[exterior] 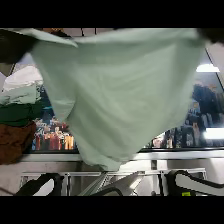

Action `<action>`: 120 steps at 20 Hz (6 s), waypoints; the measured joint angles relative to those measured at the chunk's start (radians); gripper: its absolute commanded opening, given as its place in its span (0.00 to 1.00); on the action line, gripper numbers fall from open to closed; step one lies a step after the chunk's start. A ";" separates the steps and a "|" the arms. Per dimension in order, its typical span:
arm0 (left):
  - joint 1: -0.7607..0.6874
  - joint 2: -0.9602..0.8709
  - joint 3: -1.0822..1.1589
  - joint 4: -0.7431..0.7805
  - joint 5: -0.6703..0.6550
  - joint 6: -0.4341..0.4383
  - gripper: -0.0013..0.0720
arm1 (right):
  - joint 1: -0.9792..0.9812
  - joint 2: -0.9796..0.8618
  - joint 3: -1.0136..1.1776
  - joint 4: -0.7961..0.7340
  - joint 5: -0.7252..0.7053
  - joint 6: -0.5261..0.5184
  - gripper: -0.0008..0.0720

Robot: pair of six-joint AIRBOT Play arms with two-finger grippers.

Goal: Fold the shirts.

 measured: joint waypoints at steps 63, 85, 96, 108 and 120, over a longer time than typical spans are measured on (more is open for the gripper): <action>-0.012 0.000 -1.057 0.032 0.362 -0.120 0.04 | 0.017 -0.467 -0.380 -0.570 0.168 0.012 0.03; 0.336 0.321 0.230 0.129 0.025 -0.054 0.04 | -0.148 0.235 0.203 -0.085 -0.040 0.042 0.03; 0.002 -0.351 -0.030 0.309 0.117 0.044 0.04 | 0.015 -0.304 -0.151 -0.236 -0.154 0.018 0.03; -0.051 -0.795 0.251 0.369 0.229 -0.068 0.04 | 0.010 -0.706 0.055 -0.249 -0.343 -0.007 0.03; -0.082 -0.812 0.105 0.578 0.219 -0.229 0.04 | 0.006 -0.743 0.068 -0.371 -0.310 -0.004 0.03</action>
